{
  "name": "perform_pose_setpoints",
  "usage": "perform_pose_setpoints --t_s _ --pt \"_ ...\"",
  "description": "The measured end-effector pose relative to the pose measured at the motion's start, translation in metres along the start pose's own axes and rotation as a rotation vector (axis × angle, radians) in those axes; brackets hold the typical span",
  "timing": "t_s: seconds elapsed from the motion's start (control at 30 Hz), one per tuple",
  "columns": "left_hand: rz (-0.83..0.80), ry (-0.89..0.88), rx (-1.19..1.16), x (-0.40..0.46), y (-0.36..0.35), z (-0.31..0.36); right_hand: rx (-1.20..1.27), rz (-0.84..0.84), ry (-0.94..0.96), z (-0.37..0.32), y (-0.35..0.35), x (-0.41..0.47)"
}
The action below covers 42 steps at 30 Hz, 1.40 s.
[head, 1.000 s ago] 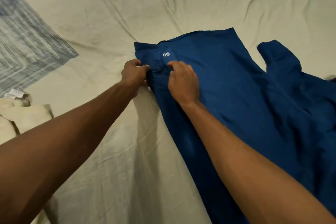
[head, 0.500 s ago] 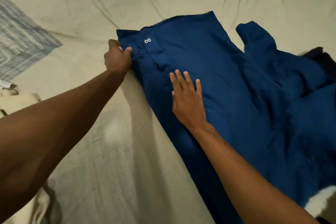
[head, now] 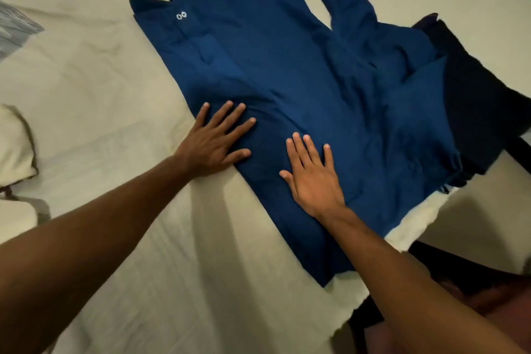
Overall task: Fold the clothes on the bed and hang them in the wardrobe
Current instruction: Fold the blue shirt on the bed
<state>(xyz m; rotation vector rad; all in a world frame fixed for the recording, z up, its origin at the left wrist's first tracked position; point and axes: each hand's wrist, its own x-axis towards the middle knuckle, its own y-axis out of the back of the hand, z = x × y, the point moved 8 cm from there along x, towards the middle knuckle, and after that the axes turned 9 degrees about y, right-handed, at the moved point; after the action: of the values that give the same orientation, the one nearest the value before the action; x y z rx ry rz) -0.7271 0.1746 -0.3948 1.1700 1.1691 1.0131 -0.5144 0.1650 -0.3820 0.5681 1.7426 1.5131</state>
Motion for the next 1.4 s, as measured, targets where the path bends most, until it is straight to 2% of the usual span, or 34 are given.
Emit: perform_pose_setpoints --t_s 0.13,0.23,0.3,0.37,0.4,0.53,0.6,0.67,0.77,0.83,0.87,0.9,0.97,1.03,1.1,1.17,1.27,1.33,1.4 --pt "0.057 0.040 -0.065 -0.011 0.022 0.022 0.038 0.065 0.022 -0.019 0.012 -0.033" --pt "0.084 -0.125 -0.038 -0.033 0.021 0.071 0.064 0.062 0.126 -0.039 -0.005 -0.073" --pt "0.019 -0.249 -0.040 -0.048 0.010 0.102 0.062 0.031 0.115 -0.036 -0.024 -0.097" --pt "-0.043 -0.281 -0.041 -0.051 0.000 0.106 0.061 -0.011 0.093 -0.029 -0.037 -0.111" --pt "-0.042 -0.240 -0.047 -0.047 -0.002 0.098 0.067 -0.024 0.091 -0.027 -0.039 -0.115" --pt "-0.034 0.108 -0.079 -0.019 0.006 0.033 0.084 -0.048 0.090 -0.028 -0.038 -0.121" --pt "-0.083 0.162 -0.062 -0.010 0.012 0.020 0.096 -0.044 0.082 -0.029 -0.035 -0.123" --pt "-0.070 0.110 -0.055 -0.006 0.019 0.026 0.117 -0.018 0.072 -0.030 -0.026 -0.119" --pt "-0.004 -0.122 -0.010 -0.009 0.020 0.058 0.119 0.053 0.067 -0.033 -0.002 -0.090" --pt "-0.037 -0.276 0.027 -0.013 0.008 0.077 0.113 0.061 0.077 -0.033 0.008 -0.062" --pt "-0.062 -0.291 0.030 -0.011 0.004 0.076 0.111 0.058 0.078 -0.031 0.010 -0.049" --pt "-0.057 -0.244 0.013 -0.005 0.005 0.067 0.109 0.038 0.073 -0.026 0.008 -0.040" --pt "-0.019 0.020 -0.061 0.013 0.011 0.030 0.092 -0.016 0.058 -0.014 -0.003 -0.031" --pt "-0.109 0.341 -0.092 0.026 0.011 -0.012 0.079 -0.065 0.062 -0.008 -0.014 -0.032" --pt "-0.180 0.477 -0.084 0.031 0.015 -0.026 0.081 -0.078 0.064 -0.007 -0.017 -0.034" --pt "-0.163 0.453 -0.078 0.030 0.024 -0.022 0.100 -0.095 0.053 -0.008 -0.018 -0.035" --pt "-0.039 0.293 -0.063 0.020 0.039 -0.002 0.147 -0.115 0.056 -0.008 -0.011 -0.032" --pt "0.018 0.183 -0.060 0.016 0.045 0.014 0.179 -0.054 0.044 -0.005 0.002 -0.028" --pt "0.067 0.108 -0.064 0.022 0.054 0.026 0.187 0.092 -0.003 0.011 0.023 -0.020"
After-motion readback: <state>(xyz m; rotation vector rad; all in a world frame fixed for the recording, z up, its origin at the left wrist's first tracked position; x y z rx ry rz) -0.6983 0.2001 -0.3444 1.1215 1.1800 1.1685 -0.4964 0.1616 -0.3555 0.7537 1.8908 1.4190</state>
